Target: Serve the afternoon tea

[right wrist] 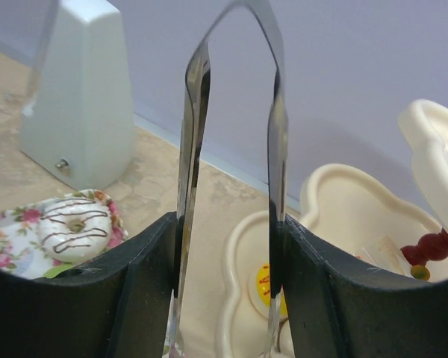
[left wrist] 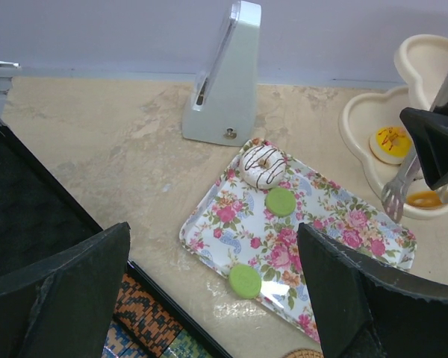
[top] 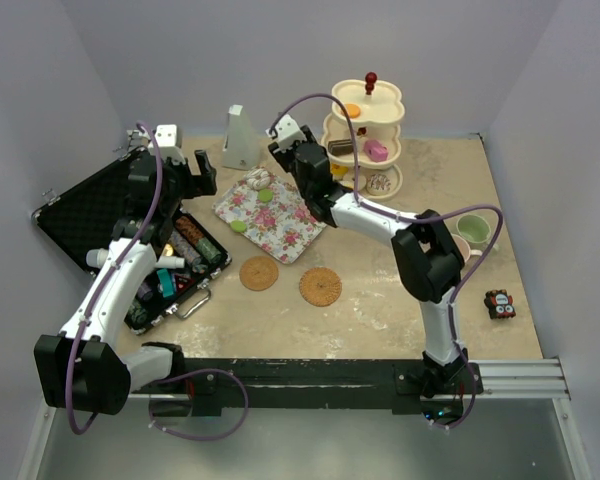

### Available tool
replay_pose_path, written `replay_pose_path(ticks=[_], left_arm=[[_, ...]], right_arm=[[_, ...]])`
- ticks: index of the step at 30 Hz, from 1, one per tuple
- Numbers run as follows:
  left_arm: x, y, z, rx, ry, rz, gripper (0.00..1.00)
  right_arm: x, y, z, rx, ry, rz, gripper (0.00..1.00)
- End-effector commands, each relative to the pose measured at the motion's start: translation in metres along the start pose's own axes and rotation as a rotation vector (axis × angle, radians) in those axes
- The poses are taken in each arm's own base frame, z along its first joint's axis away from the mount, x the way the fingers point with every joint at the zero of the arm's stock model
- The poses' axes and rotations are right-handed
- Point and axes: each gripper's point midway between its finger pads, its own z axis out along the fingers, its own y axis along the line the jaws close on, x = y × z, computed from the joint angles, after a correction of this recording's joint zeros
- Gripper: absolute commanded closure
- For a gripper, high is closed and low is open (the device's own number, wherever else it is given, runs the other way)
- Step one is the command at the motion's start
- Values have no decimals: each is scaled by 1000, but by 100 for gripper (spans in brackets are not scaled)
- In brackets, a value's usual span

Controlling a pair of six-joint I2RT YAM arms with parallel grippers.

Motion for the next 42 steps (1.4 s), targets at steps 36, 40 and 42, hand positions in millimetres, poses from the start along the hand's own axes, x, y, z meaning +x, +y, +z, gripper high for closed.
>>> replay_pose_path(ticks=[36, 40, 42], left_arm=[[-17, 8, -2, -40, -63, -8, 1], [-16, 7, -1, -36, -58, -9, 1], [-16, 7, -1, -33, -57, -9, 1]], right_arm=[[-92, 78, 48, -210, -273, 399, 36], [-84, 82, 55, -194, -265, 383, 36], [-80, 86, 57, -196, -257, 376, 37]])
